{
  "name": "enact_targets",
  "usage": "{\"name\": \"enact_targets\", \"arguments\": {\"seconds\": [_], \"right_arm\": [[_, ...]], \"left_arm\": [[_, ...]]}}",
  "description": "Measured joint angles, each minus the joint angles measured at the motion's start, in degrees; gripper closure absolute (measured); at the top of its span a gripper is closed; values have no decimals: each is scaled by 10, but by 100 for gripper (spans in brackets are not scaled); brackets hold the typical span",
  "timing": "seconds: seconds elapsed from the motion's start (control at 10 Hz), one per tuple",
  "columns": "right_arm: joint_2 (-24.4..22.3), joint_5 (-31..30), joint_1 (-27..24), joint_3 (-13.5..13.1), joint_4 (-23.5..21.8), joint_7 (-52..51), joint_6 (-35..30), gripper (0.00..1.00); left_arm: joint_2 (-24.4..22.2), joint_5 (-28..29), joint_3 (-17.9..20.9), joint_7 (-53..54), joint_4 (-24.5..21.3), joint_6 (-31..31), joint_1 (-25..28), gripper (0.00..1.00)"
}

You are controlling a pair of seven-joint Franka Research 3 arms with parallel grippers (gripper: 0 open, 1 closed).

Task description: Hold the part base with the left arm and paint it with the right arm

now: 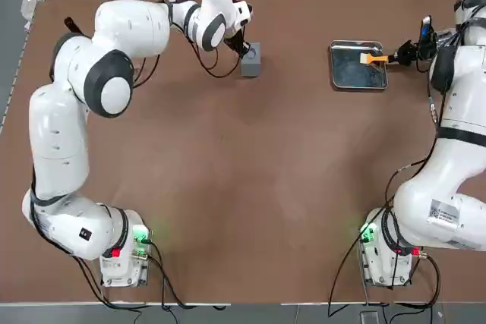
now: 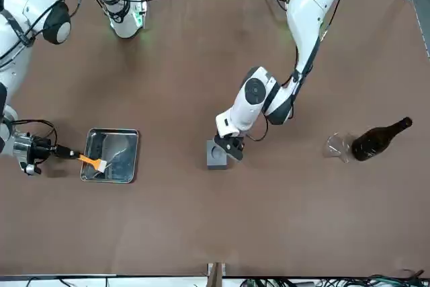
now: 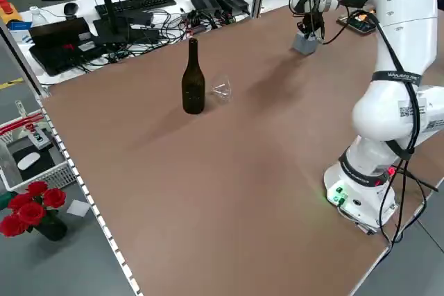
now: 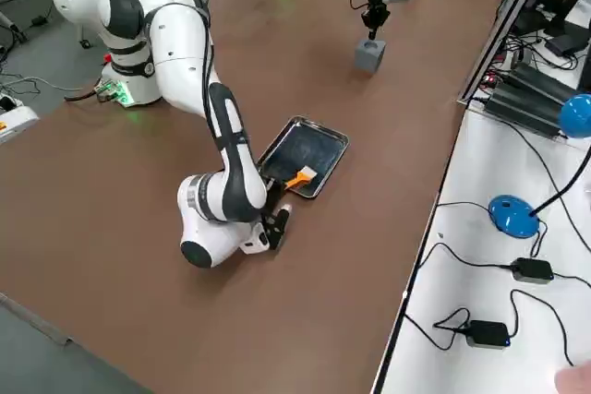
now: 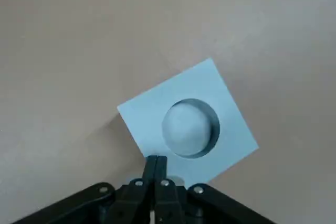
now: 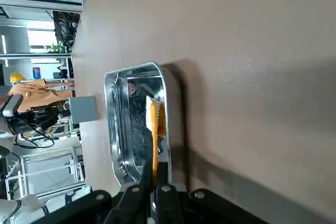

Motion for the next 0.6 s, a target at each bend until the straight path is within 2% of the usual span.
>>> {"name": "enact_targets", "arguments": {"seconds": [0.1,0.2,0.3,0.6], "right_arm": [[-6,0,4,-5,4,13,-17,96],[-18,-1,19,-25,9,28,-34,96],[-36,-3,42,-56,12,38,-40,96],[-111,-65,99,-100,12,59,-19,96]], "left_arm": [[0,0,0,0,0,0,0,99],[0,0,0,0,0,0,0,99],[0,0,0,0,0,0,0,99],[0,0,0,0,0,0,0,99]]}}
